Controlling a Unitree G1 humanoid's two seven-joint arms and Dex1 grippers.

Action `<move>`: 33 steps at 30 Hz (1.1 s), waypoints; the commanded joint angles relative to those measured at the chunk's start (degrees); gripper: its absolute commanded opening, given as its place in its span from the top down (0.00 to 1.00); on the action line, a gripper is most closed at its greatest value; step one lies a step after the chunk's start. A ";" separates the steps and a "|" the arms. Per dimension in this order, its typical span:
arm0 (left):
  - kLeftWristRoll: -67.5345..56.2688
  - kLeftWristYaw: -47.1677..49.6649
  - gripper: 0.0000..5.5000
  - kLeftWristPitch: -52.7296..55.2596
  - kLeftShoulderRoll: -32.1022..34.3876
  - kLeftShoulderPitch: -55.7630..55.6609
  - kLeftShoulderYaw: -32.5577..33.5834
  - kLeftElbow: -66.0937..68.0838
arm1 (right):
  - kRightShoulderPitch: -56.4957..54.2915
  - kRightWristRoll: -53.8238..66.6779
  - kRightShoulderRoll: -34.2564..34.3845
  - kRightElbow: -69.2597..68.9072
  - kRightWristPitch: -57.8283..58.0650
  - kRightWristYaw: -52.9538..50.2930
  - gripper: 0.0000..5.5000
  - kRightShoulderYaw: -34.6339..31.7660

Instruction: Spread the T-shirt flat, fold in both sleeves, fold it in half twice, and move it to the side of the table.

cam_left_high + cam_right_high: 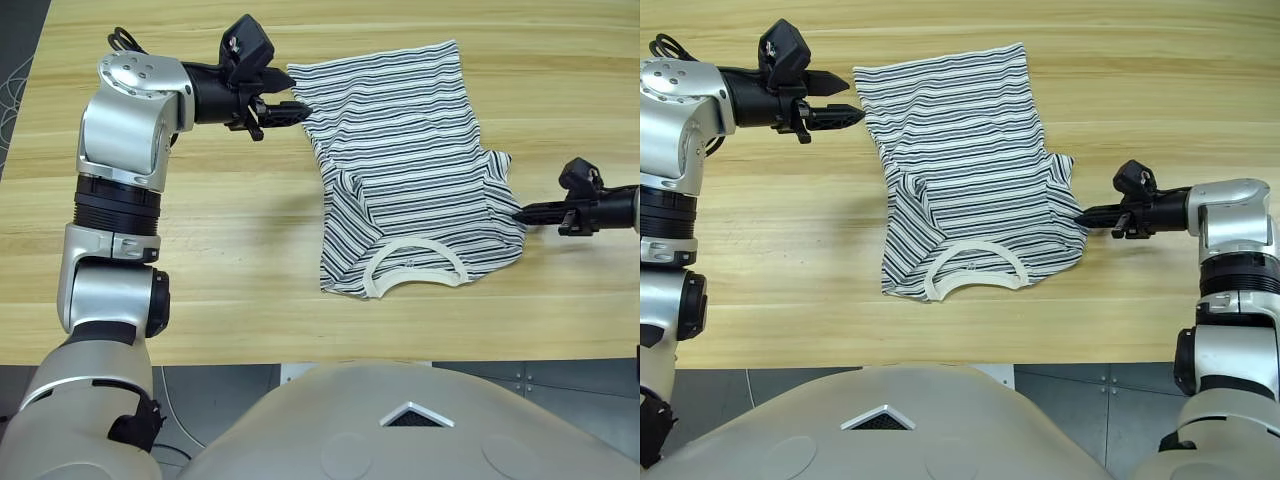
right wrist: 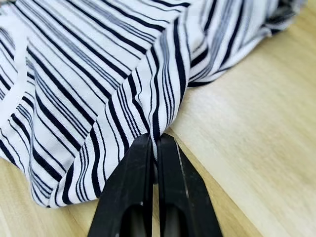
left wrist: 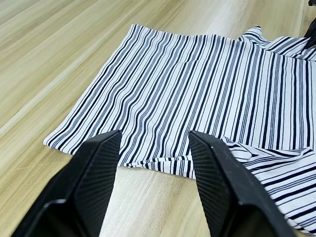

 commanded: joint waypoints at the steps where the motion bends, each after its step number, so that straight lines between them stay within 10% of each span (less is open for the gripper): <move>1: 0.82 -0.06 0.54 -0.44 0.09 -0.19 -0.18 -0.61 | 1.58 1.78 -2.98 -12.04 1.53 0.96 0.98 -1.06; 14: 0.37 -0.62 0.54 -0.24 0.09 0.73 -0.46 -2.95 | 3.68 2.71 -6.23 -35.28 6.91 -0.08 0.98 1.72; 26: 0.15 -0.27 0.54 -0.29 -0.26 2.08 -0.37 -3.81 | -2.86 -7.45 2.01 -35.60 3.49 -4.53 0.98 17.11; 33: 0.12 -0.44 0.54 -0.19 -0.18 2.28 -0.28 -3.87 | -3.74 -7.82 3.04 -34.89 4.35 -6.38 0.77 16.49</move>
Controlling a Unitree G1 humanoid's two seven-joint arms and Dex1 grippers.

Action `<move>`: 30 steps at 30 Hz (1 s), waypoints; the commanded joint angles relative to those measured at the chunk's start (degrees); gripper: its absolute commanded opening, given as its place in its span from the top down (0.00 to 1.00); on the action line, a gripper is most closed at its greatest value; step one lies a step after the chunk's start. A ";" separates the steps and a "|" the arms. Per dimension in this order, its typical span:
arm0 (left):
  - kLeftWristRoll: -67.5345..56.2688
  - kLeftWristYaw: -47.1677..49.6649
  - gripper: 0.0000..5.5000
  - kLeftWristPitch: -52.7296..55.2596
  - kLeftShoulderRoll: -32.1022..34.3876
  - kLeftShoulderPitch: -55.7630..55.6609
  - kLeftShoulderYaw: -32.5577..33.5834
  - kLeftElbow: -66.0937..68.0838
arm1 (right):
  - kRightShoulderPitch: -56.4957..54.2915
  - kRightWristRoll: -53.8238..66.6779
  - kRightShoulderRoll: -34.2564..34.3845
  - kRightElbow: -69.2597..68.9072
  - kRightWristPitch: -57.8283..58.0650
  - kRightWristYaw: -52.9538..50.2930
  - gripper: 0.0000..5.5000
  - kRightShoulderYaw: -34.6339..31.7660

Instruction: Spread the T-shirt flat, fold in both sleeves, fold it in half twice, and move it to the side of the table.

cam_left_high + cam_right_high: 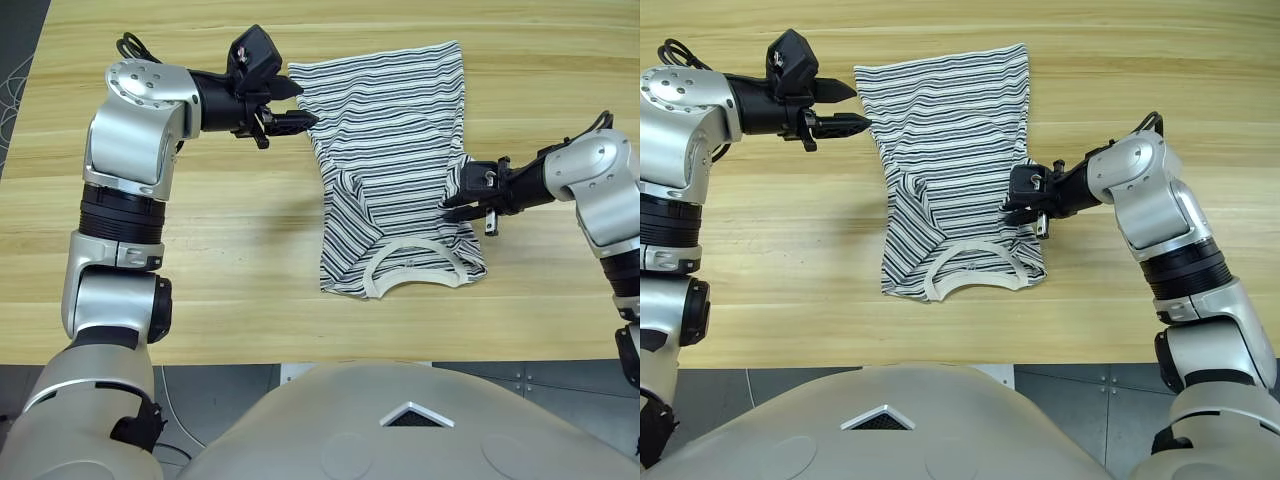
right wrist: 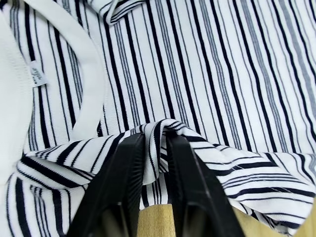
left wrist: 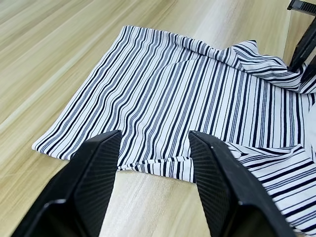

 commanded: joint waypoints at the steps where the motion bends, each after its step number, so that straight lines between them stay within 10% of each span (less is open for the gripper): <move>1: 0.23 -0.31 0.54 -0.13 0.04 -0.10 0.01 -0.38 | -1.06 0.84 -0.45 -1.81 0.47 0.34 0.77 -1.04; 12: 0.11 -0.56 0.54 -0.32 0.20 -0.12 0.09 -0.87 | -6.11 7.09 0.31 4.04 2.22 -2.02 0.77 -8.57; 20: 0.28 -0.71 0.54 -0.71 0.21 -0.30 -0.02 -0.46 | -9.75 -8.84 -3.42 30.53 -16.97 -14.04 0.77 -4.36; 30: 0.23 -0.70 0.54 -0.89 0.26 -0.17 0.06 -0.47 | -8.05 -8.03 3.29 27.78 -19.26 -11.01 0.77 -3.15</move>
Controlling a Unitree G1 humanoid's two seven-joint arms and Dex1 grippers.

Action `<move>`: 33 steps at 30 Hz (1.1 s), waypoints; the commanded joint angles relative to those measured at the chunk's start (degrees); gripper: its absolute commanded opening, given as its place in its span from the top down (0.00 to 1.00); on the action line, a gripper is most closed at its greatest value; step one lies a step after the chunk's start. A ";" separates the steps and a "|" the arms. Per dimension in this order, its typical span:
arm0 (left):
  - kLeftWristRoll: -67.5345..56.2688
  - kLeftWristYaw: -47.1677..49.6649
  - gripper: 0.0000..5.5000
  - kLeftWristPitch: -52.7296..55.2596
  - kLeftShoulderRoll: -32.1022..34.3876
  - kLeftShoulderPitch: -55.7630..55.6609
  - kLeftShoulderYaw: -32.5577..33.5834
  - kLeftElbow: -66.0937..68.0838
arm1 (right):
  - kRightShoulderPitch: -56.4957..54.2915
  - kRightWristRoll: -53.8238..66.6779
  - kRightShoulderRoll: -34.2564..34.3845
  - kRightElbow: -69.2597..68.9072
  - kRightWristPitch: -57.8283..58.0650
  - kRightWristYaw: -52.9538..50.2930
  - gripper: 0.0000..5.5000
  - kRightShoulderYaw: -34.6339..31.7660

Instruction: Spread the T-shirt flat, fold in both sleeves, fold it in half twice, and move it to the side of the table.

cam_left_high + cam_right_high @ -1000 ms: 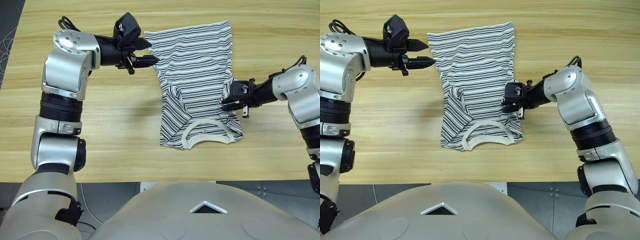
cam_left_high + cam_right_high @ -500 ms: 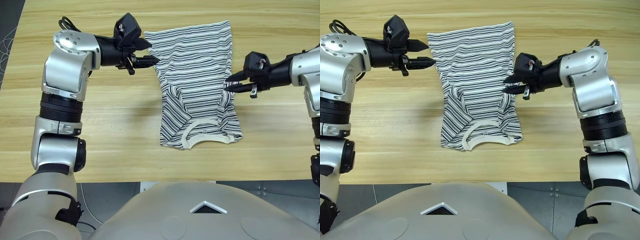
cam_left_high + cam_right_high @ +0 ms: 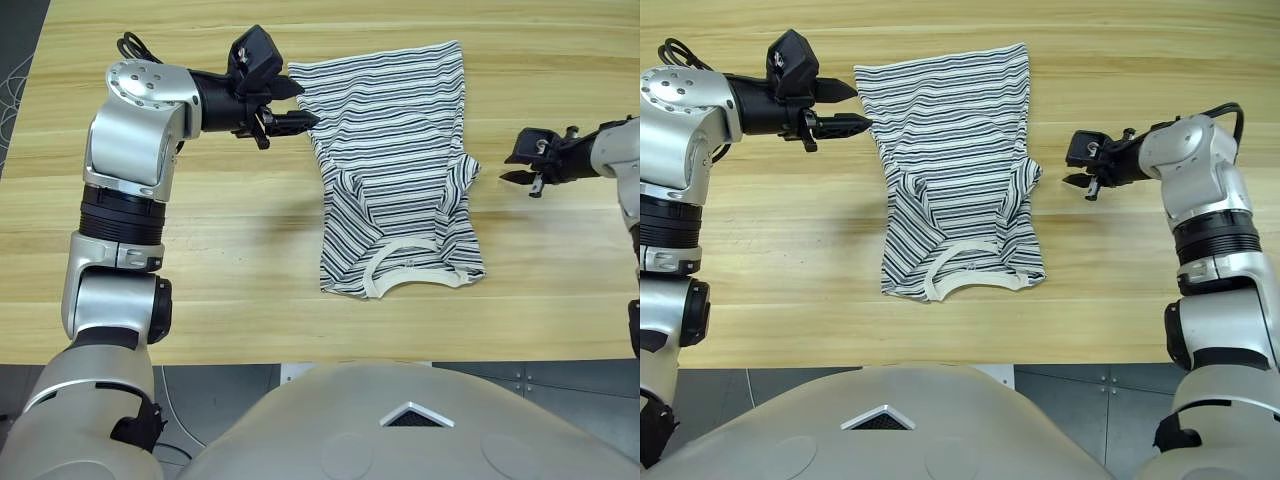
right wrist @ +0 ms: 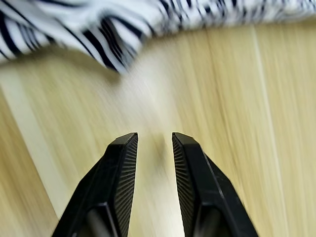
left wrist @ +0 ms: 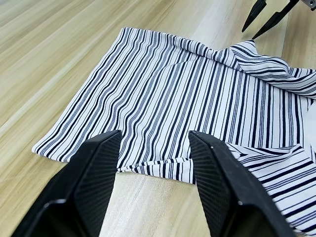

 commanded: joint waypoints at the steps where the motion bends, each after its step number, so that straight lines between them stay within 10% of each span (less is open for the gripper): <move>1: 0.23 -0.53 0.54 -0.23 0.19 -0.15 0.07 -0.01 | -0.66 1.18 2.94 -2.56 1.16 0.35 0.77 -0.51; 16: 0.38 0.29 0.54 -2.44 -0.64 0.46 0.37 -0.01 | -3.00 1.61 7.99 -11.30 4.77 -0.15 0.77 -1.26; 25: 26.72 5.04 0.39 -60.68 23.28 28.59 -4.22 -15.15 | 25.86 22.26 -19.70 -29.78 -6.10 24.90 0.65 -19.78; 33: 51.94 30.12 0.36 -89.23 22.01 34.31 -2.08 -10.69 | 27.91 3.96 -16.15 -22.70 -40.75 11.89 0.65 -14.55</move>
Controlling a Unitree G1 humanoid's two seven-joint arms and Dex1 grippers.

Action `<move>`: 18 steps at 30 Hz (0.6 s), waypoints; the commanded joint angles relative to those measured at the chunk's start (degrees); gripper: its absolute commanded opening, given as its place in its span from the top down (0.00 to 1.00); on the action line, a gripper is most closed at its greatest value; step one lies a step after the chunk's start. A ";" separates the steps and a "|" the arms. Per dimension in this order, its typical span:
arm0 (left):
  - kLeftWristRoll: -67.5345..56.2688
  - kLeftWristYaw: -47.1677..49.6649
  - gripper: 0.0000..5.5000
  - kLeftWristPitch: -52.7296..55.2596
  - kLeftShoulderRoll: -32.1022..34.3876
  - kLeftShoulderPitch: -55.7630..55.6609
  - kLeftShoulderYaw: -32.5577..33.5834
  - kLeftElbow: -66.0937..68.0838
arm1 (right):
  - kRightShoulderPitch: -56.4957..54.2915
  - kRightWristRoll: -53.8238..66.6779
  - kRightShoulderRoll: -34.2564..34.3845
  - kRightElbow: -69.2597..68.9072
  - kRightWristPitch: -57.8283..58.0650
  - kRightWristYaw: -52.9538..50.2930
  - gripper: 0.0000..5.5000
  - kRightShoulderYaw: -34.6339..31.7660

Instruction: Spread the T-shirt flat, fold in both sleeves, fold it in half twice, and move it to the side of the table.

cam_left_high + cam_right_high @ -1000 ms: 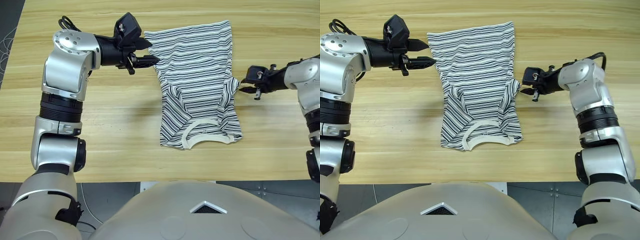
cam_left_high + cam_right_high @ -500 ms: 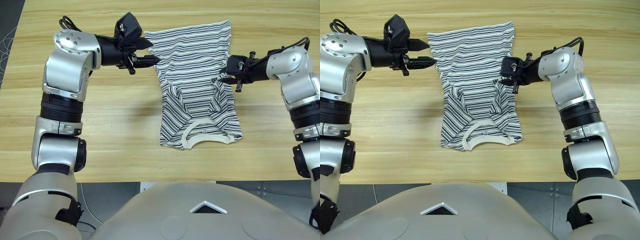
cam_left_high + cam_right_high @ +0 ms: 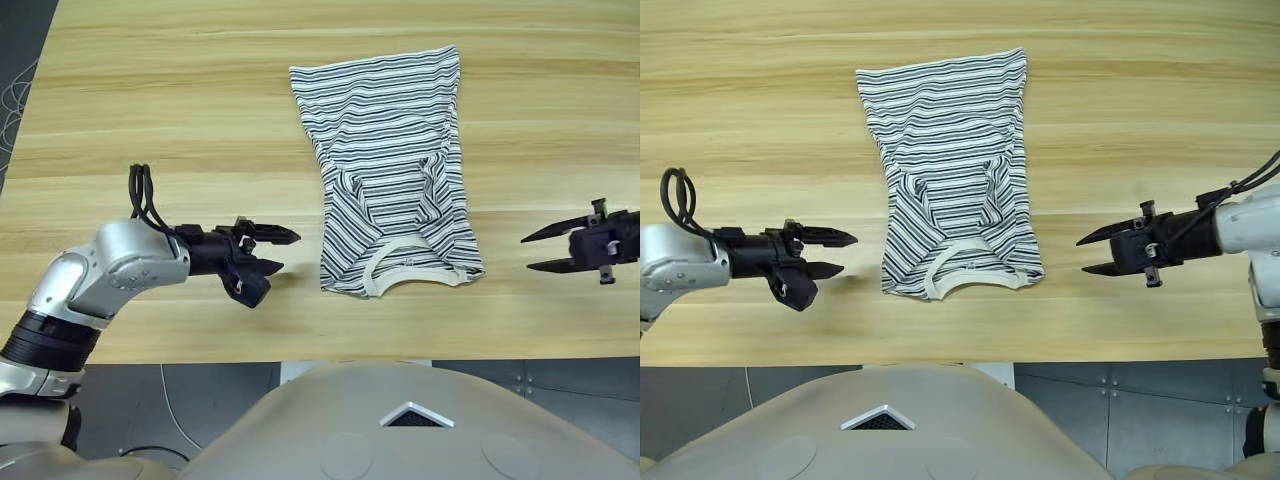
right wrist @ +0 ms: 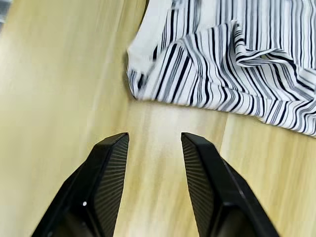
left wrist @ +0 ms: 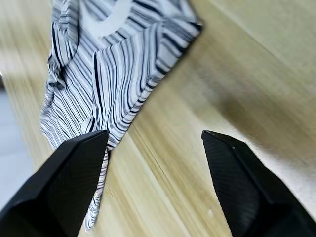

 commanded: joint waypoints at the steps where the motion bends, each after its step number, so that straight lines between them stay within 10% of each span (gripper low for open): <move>1: 17.89 19.59 0.36 -12.00 -3.47 -2.19 0.66 8.49 | -4.24 -12.02 4.10 7.89 -16.39 -11.12 0.65 4.22; 10: 47.14 58.87 0.36 -9.81 -3.83 -7.42 -13.91 27.33 | -11.24 -37.01 6.35 18.73 -35.89 -36.91 0.65 9.02; 18: 32.42 52.83 0.36 -15.62 0.14 -5.14 -14.44 15.26 | -10.05 -30.22 6.70 18.39 -35.79 -39.43 0.65 15.84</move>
